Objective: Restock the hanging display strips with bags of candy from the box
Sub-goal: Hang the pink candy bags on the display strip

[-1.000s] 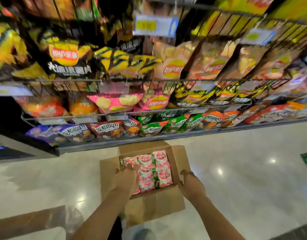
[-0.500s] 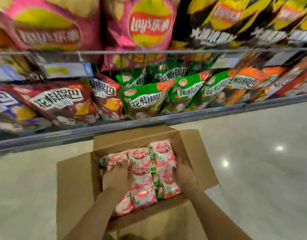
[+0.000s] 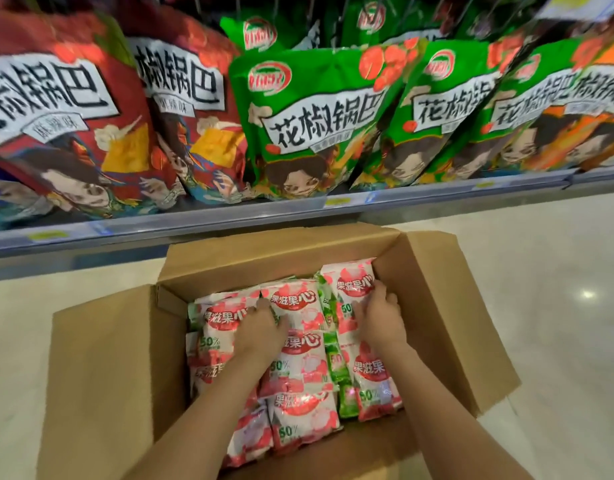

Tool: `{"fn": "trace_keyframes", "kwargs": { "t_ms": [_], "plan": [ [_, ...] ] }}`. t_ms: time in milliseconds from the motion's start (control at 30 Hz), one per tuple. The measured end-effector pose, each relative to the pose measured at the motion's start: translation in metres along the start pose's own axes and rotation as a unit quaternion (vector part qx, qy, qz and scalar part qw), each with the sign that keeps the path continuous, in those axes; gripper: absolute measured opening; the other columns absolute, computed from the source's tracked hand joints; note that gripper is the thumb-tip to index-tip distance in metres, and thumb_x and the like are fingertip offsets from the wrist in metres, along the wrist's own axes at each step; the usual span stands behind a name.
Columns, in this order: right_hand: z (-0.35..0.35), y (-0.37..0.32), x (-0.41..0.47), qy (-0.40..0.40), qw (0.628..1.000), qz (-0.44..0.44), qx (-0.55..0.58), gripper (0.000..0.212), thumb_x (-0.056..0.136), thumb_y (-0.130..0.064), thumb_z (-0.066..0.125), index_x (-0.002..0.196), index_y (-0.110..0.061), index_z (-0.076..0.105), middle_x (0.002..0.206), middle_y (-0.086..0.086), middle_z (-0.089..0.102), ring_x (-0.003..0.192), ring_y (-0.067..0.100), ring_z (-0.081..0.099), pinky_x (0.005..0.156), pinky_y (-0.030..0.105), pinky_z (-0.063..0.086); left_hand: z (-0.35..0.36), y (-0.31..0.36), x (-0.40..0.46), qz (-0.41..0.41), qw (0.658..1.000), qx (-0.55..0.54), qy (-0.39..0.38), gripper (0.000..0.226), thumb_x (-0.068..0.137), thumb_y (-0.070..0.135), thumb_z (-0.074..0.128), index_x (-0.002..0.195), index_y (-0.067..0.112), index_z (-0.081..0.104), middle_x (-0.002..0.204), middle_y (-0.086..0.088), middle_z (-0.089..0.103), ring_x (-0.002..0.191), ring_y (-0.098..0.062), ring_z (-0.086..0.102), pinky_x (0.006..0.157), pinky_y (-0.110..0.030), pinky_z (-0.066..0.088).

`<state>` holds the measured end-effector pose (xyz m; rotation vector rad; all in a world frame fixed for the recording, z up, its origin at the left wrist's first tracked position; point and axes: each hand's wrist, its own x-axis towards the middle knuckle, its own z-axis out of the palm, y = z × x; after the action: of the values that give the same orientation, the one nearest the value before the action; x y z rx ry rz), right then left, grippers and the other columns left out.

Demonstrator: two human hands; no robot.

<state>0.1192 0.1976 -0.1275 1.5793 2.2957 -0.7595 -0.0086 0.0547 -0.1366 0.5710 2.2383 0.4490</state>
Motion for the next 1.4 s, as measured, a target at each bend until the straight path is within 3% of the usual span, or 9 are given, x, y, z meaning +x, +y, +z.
{"fn": "trace_keyframes", "kwargs": {
  "t_ms": [333, 433, 533, 600, 767, 933, 1233, 1333, 1400],
  "plan": [
    [-0.006, 0.000, 0.001, -0.032, 0.990, 0.095, 0.096, 0.080, 0.079, -0.037, 0.070, 0.139, -0.011, 0.024, 0.130, 0.008, 0.052, 0.123, 0.032, 0.047, 0.101, 0.045, 0.034, 0.005, 0.003, 0.021, -0.105, 0.971, -0.212, -0.040, 0.027, 0.085, 0.027, 0.066, 0.086, 0.004, 0.051, 0.069, 0.001, 0.056, 0.058, -0.008, 0.052, 0.045, -0.019, 0.033],
    [-0.008, 0.001, 0.005, -0.048, 0.972, 0.115, 0.197, 0.062, 0.076, -0.022, 0.074, 0.126, -0.008, 0.041, 0.120, 0.009, 0.060, 0.112, 0.030, 0.057, 0.097, 0.048, 0.045, 0.002, 0.005, 0.015, -0.103, 0.962, -0.247, -0.056, 0.024, 0.086, 0.018, 0.063, 0.070, 0.014, 0.046, 0.066, 0.003, 0.054, 0.058, -0.007, 0.051, 0.050, -0.021, 0.035],
    [-0.009, 0.000, -0.001, -0.078, 0.943, 0.124, 0.297, 0.021, 0.079, -0.011, 0.070, 0.092, -0.016, 0.054, 0.108, 0.010, 0.067, 0.097, 0.026, 0.065, 0.091, 0.046, 0.052, -0.001, 0.005, 0.009, -0.093, 0.939, -0.326, -0.054, 0.015, 0.085, 0.009, 0.062, 0.087, 0.017, 0.050, 0.081, 0.002, 0.059, 0.070, -0.010, 0.056, 0.063, -0.025, 0.043],
    [-0.010, -0.001, -0.007, -0.080, 0.935, 0.110, 0.327, 0.018, 0.082, -0.009, 0.065, 0.085, -0.021, 0.051, 0.102, 0.009, 0.067, 0.094, 0.026, 0.066, 0.090, 0.047, 0.052, -0.001, 0.003, 0.007, -0.091, 0.928, -0.357, -0.057, 0.024, 0.085, 0.004, 0.061, 0.101, 0.017, 0.048, 0.087, 0.001, 0.060, 0.076, -0.014, 0.059, 0.066, -0.027, 0.048],
    [-0.018, -0.003, -0.020, -0.094, 0.914, 0.092, 0.384, 0.010, 0.092, -0.013, 0.056, 0.098, -0.014, 0.048, 0.097, 0.005, 0.063, 0.086, 0.021, 0.064, 0.066, 0.027, 0.051, -0.001, -0.004, -0.001, -0.086, 0.920, -0.381, -0.043, 0.037, 0.084, 0.003, 0.062, 0.115, 0.014, 0.046, 0.104, -0.006, 0.063, 0.097, -0.024, 0.062, 0.088, -0.038, 0.051],
    [-0.020, 0.005, -0.039, -0.117, 0.891, 0.100, 0.427, 0.033, 0.092, -0.017, 0.056, 0.122, -0.010, 0.043, 0.111, 0.013, 0.064, 0.092, 0.026, 0.067, 0.067, 0.031, 0.054, -0.003, -0.009, -0.018, -0.076, 0.912, -0.402, -0.008, 0.049, 0.085, 0.001, 0.062, 0.128, 0.011, 0.041, 0.111, -0.004, 0.061, 0.105, -0.024, 0.058, 0.093, -0.036, 0.047],
    [-0.067, -0.002, -0.100, -0.125, 0.841, 0.089, 0.519, 0.032, 0.091, -0.021, 0.058, 0.120, -0.016, 0.044, 0.105, 0.009, 0.067, 0.089, 0.026, 0.069, 0.075, 0.040, 0.056, -0.043, 0.010, -0.076, -0.084, 0.846, -0.524, -0.042, 0.054, 0.087, -0.001, 0.060, 0.131, 0.023, 0.041, 0.106, 0.005, 0.063, 0.094, -0.015, 0.060, 0.085, -0.035, 0.045],
    [-0.101, -0.015, -0.127, -0.109, 0.839, 0.097, 0.524, 0.037, 0.089, -0.024, 0.061, 0.122, -0.021, 0.045, 0.107, 0.008, 0.068, 0.089, 0.027, 0.070, 0.082, 0.048, 0.056, -0.073, 0.030, -0.112, -0.100, 0.810, -0.576, -0.053, 0.050, 0.089, 0.003, 0.059, 0.130, 0.025, 0.043, 0.111, 0.002, 0.062, 0.088, -0.012, 0.059, 0.064, -0.030, 0.051],
    [-0.128, -0.027, -0.149, -0.100, 0.831, 0.096, 0.539, 0.036, 0.088, -0.024, 0.063, 0.120, -0.021, 0.047, 0.104, 0.009, 0.070, 0.086, 0.029, 0.071, 0.081, 0.050, 0.056, -0.097, 0.043, -0.138, -0.103, 0.792, -0.600, -0.053, 0.055, 0.088, 0.005, 0.060, 0.136, 0.022, 0.040, 0.126, -0.005, 0.058, 0.100, -0.019, 0.060, 0.057, -0.029, 0.053]
  ]
}}
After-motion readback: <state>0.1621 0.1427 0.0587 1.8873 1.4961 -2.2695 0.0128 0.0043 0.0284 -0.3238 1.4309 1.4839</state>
